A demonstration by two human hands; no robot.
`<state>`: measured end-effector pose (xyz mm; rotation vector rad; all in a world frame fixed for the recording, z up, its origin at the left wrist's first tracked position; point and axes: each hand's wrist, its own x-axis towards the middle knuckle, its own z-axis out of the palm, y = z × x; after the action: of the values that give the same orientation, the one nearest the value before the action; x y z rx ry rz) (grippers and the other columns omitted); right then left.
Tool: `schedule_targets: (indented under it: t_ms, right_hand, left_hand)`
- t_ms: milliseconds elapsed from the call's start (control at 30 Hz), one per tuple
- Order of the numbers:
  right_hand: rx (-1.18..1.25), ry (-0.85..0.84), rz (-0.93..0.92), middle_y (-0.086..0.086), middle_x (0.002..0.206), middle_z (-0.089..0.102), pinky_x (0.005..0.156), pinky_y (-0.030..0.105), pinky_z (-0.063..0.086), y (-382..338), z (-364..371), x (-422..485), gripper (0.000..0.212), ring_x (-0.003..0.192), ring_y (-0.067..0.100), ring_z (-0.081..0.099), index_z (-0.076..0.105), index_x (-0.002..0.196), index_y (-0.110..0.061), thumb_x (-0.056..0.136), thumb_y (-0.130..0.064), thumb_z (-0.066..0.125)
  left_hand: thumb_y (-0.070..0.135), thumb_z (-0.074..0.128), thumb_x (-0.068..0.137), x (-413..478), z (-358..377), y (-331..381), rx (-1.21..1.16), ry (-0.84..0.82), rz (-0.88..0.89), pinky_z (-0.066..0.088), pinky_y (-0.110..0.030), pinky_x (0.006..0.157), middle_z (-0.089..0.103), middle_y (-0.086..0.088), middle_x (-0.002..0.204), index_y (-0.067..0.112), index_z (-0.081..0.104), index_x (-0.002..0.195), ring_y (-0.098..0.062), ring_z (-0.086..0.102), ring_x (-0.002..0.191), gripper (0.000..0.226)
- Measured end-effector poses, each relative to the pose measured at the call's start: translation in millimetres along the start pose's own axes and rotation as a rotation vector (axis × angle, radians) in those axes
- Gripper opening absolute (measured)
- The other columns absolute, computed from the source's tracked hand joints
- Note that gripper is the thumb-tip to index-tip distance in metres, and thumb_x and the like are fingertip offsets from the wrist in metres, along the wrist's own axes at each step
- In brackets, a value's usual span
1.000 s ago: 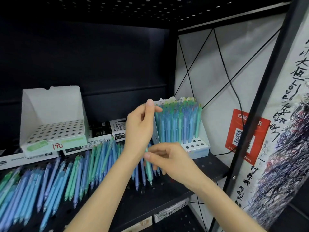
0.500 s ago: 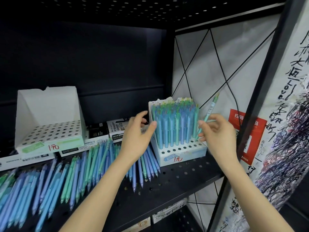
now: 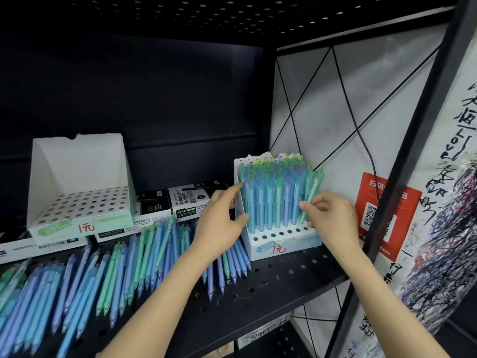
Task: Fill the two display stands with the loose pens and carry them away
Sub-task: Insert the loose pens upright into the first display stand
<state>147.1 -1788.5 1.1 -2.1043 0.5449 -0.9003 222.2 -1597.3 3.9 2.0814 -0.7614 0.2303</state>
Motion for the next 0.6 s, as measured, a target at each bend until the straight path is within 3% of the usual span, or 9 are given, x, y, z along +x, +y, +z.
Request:
schedule_targets:
  t_ms: [133,267,400,467,533,600]
  right_hand:
    - [0.011,-0.085,0.016,0.002,0.087,0.068,0.072,0.033,0.055,2,-4,1,0.018,0.066,0.015,0.065,0.065,0.103,-0.01,0.088,-0.019,0.063]
    - [-0.138,-0.07,-0.037,0.003,0.087,0.067,0.08,0.031,0.05,1,1,-2,0.015,0.08,0.018,0.062,0.067,0.098,-0.008,0.088,-0.019,0.062]
    - [-0.244,-0.045,-0.059,0.004,0.094,0.069,0.074,0.027,0.046,-1,1,-5,0.017,0.083,0.018,0.061,0.067,0.101,-0.009,0.089,-0.019,0.061]
    - [-0.306,0.064,-0.119,0.004,0.097,0.069,0.068,0.026,0.043,-5,-2,-11,0.024,0.082,0.02,0.062,0.064,0.111,-0.009,0.089,-0.018,0.06]
    - [-0.274,0.185,-0.228,0.004,0.094,0.069,0.062,0.024,0.037,-15,-2,-25,0.026,0.069,0.018,0.059,0.063,0.112,-0.008,0.089,-0.019,0.059]
    - [-0.193,0.185,-0.352,0.002,0.087,0.069,0.054,0.02,0.034,-33,4,-43,0.023,0.058,0.012,0.052,0.066,0.107,-0.008,0.088,-0.019,0.06]
  left_hand:
    - [0.016,0.06,0.089,1,0,-1,-0.01,-0.004,0.003,0.042,-0.028,0.095,0.039,0.013,0.12,0.034,0.03,0.142,-0.003,0.044,0.109,0.063]
    - [0.016,0.06,0.088,2,0,0,-0.016,-0.013,-0.003,0.043,-0.028,0.093,0.039,0.013,0.119,0.034,0.031,0.141,-0.003,0.045,0.107,0.063]
    - [0.014,0.061,0.087,1,-6,0,-0.051,-0.005,-0.02,0.044,-0.029,0.092,0.044,0.01,0.12,0.034,0.037,0.137,-0.006,0.048,0.109,0.059]
    - [0.013,0.06,0.087,-3,-17,-3,-0.045,0.041,-0.043,0.042,-0.026,0.087,0.047,0.008,0.117,0.032,0.044,0.132,-0.007,0.05,0.106,0.052]
    - [0.015,0.06,0.087,-9,-34,-10,0.03,0.109,-0.067,0.043,-0.027,0.087,0.05,0.007,0.115,0.029,0.052,0.125,-0.01,0.052,0.103,0.042]
    - [0.019,0.06,0.088,-21,-54,-21,0.14,0.15,-0.121,0.044,-0.028,0.086,0.052,0.006,0.111,0.028,0.057,0.119,-0.011,0.055,0.098,0.032]
